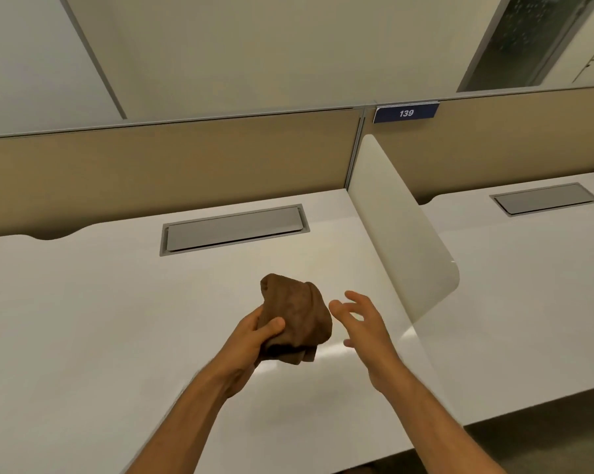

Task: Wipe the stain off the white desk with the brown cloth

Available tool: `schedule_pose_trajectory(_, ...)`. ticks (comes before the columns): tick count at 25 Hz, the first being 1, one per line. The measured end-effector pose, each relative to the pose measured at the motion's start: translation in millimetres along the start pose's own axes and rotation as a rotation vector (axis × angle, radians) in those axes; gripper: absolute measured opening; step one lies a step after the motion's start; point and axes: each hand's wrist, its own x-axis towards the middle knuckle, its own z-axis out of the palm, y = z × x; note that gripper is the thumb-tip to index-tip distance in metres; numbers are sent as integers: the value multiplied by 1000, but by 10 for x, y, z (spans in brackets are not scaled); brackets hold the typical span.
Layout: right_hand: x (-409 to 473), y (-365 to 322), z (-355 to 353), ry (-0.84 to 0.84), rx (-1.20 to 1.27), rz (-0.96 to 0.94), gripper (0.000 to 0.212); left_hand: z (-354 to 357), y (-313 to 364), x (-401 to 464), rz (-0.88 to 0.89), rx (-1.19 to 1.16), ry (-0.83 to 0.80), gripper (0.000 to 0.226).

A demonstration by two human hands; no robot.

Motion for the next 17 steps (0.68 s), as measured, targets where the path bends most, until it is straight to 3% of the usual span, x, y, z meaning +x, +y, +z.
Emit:
schedule_pose_trajectory(2, 220, 237, -82, -262, 161, 209, 64, 65, -21, 169, -28, 51, -78, 40)
schedule_pose_trajectory(4, 471, 429, -151, -316, 296, 228, 51, 188, -44, 435, -81, 161, -128, 41)
schedule_pose_trajectory(7, 856, 524, -314, -142, 323, 233, 37, 391, -68, 924, -176, 271, -112, 45)
schedule_pose_trajectory(11, 1445, 512, -646, 44, 250, 273, 25, 711, -218, 1654, -287, 323, -4, 32)
schedule_pose_trajectory(17, 2345, 391, -921, 144, 176, 165, 37, 1030, -277, 2577, -218, 389, 128, 38)
